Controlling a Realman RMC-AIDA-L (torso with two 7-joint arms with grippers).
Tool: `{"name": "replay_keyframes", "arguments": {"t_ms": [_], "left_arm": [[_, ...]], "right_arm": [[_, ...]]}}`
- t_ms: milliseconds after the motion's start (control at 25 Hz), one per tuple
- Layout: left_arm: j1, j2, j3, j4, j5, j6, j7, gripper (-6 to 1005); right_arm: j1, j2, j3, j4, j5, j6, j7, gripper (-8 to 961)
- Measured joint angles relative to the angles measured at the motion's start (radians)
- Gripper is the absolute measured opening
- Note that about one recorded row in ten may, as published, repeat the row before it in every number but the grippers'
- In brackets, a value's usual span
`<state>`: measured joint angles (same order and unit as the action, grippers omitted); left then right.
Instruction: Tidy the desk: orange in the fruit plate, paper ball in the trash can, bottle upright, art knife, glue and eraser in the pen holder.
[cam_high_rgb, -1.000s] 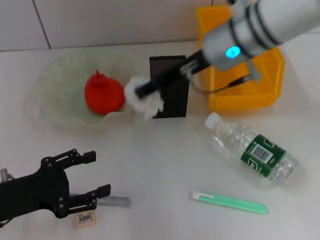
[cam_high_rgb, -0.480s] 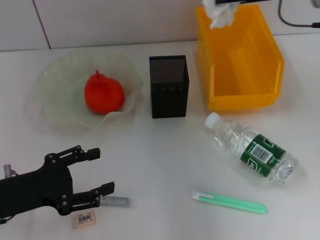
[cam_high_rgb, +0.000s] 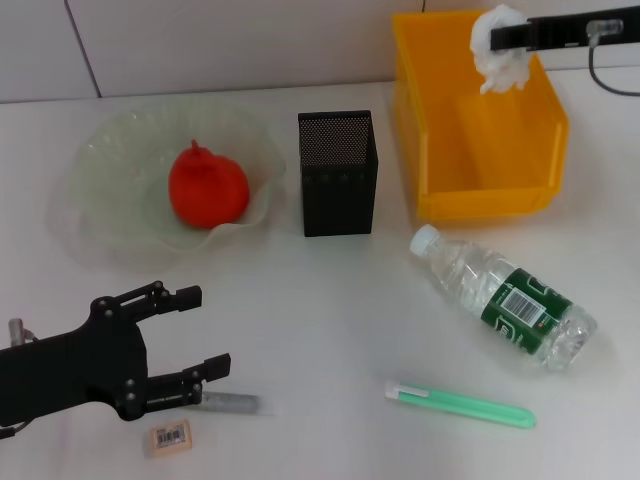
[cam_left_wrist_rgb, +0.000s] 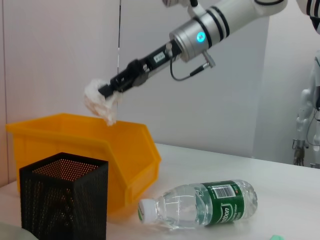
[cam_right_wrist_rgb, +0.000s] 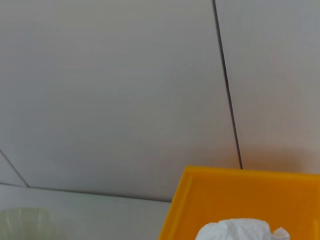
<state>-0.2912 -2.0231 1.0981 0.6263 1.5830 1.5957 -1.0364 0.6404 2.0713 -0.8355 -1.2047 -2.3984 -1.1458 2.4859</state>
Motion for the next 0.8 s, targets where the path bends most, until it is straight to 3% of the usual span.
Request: {"name": "replay_keyframes", "arguments": {"t_ms": [240,440,800], "left_arm": [[0.000,0.000,-0.003,0.002,0.000,0.000,-0.002,814],[0.000,0.002,-0.004,-0.002,-0.001,0.000,-0.002,814],[0.000,0.003,-0.004,-0.004,0.000,-0.002,0.000,813]], "right_arm": [[0.001,0.003,-0.038,0.020,-0.002,0.012,-0.024,371],[0.005,-0.001,-0.039,0.004,-0.003,-0.022,-0.017,586],[0.009,-0.005,-0.023,-0.074,-0.020,-0.119,0.020,757]]}}
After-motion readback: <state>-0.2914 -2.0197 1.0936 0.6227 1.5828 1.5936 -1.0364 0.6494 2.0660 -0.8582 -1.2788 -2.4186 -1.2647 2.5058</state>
